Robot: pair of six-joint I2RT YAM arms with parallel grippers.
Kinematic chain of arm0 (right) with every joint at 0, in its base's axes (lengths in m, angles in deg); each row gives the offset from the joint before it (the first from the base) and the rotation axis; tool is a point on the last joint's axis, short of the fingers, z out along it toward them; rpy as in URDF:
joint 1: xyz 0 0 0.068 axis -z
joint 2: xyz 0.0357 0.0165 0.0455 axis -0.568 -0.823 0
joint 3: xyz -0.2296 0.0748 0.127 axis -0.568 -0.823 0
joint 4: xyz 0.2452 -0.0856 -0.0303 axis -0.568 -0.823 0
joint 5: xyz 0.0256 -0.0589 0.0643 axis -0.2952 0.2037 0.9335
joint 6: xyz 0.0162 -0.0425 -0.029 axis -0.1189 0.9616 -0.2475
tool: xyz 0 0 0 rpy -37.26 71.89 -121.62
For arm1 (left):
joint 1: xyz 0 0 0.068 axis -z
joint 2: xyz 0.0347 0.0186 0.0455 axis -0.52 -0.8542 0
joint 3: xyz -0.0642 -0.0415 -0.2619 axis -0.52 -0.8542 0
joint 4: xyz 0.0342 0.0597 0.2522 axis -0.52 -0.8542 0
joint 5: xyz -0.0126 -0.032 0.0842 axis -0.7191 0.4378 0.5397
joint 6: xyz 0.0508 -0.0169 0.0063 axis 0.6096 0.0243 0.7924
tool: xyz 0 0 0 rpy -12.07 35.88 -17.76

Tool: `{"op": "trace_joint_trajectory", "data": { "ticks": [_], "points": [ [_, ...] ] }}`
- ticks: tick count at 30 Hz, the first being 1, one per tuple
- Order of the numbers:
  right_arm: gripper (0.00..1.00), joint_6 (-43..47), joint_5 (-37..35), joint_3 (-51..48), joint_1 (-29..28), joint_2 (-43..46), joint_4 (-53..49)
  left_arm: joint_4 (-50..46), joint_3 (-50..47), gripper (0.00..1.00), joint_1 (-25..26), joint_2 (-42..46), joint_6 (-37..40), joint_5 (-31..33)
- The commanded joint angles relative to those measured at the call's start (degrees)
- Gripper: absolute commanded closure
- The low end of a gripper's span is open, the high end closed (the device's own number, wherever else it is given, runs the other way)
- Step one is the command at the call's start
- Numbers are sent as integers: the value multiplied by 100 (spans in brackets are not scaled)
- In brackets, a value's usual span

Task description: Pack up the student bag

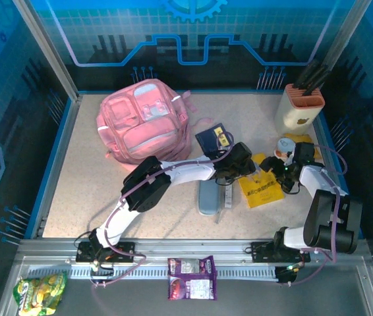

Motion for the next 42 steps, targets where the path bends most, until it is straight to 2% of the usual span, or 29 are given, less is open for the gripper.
{"op": "trace_joint_trajectory", "data": {
  "ticks": [1, 10, 13, 16, 18, 21, 25, 28, 35, 42],
  "points": [
    [8, 55, -80, -13, 70, -66, -138, -288, 245, 34, -98, -281, 103, 21],
    [8, 101, 34, -645, -31, 822, -677, -512, 551, 35, -150, -365, 268, 237],
    [8, -117, 214, -943, -258, 1168, -759, -178, 444, 33, -165, -242, 628, 189],
    [8, -299, 240, -968, -527, 1467, -844, -467, 558, 30, -160, -148, 770, 349],
    [6, -193, 176, -829, -393, 1555, -949, -442, 451, 30, -178, -40, 680, 338],
    [5, 40, 257, -570, 0, 1445, -987, -438, 325, 30, -169, 71, 434, 145],
    [8, 279, 235, -337, 136, 963, -856, -245, 33, 29, -74, 300, 126, -45],
    [12, 383, 295, -288, 157, 683, -719, -230, -8, 29, 55, 372, 41, -140],
    [12, 437, 357, -469, 163, 547, -610, -193, -116, 27, 233, 369, -179, -297],
    [12, 502, 590, -615, 136, 680, -832, -338, -485, 24, 200, 444, -143, -52]
  ]
}}
